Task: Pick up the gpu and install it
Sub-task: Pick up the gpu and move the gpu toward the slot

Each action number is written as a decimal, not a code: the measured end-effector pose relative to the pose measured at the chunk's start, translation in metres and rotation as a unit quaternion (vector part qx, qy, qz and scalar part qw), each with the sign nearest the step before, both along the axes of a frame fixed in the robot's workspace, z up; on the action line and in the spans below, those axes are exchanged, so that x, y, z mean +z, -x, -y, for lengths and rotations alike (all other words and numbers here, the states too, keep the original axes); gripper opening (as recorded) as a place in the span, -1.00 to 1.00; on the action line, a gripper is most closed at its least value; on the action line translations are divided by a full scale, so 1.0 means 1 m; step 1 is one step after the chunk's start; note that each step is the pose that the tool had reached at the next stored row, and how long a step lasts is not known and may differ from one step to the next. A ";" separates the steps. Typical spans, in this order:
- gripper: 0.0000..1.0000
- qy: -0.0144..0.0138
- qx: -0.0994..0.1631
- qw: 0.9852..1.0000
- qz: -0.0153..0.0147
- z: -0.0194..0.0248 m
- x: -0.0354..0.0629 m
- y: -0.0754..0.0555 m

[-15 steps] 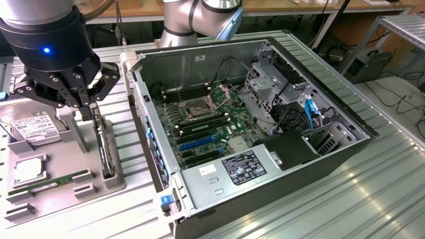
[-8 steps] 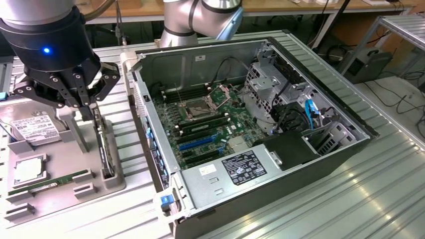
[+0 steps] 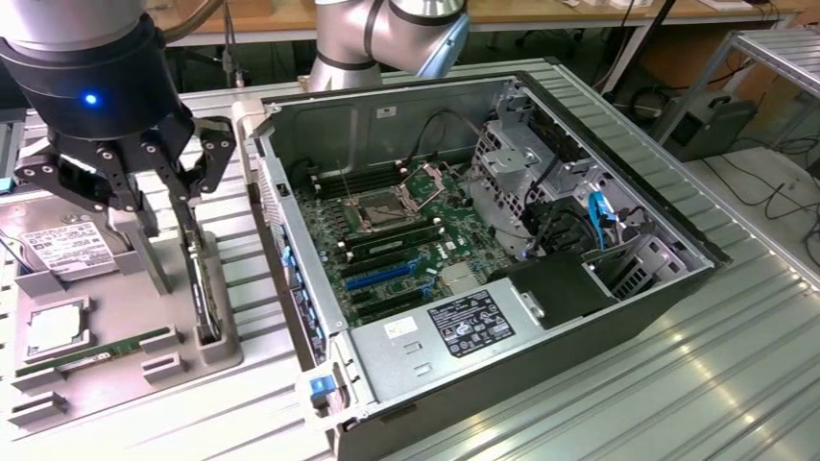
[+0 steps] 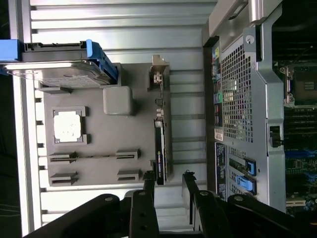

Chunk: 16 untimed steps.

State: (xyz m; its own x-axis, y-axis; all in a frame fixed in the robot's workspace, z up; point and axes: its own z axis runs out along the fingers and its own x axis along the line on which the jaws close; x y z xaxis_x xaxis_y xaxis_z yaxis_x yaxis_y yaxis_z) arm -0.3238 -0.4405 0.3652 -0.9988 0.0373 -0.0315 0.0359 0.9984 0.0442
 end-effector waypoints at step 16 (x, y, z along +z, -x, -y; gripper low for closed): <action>-0.28 0.000 -0.011 1.000 0.000 -0.0004 -0.0425 0.002</action>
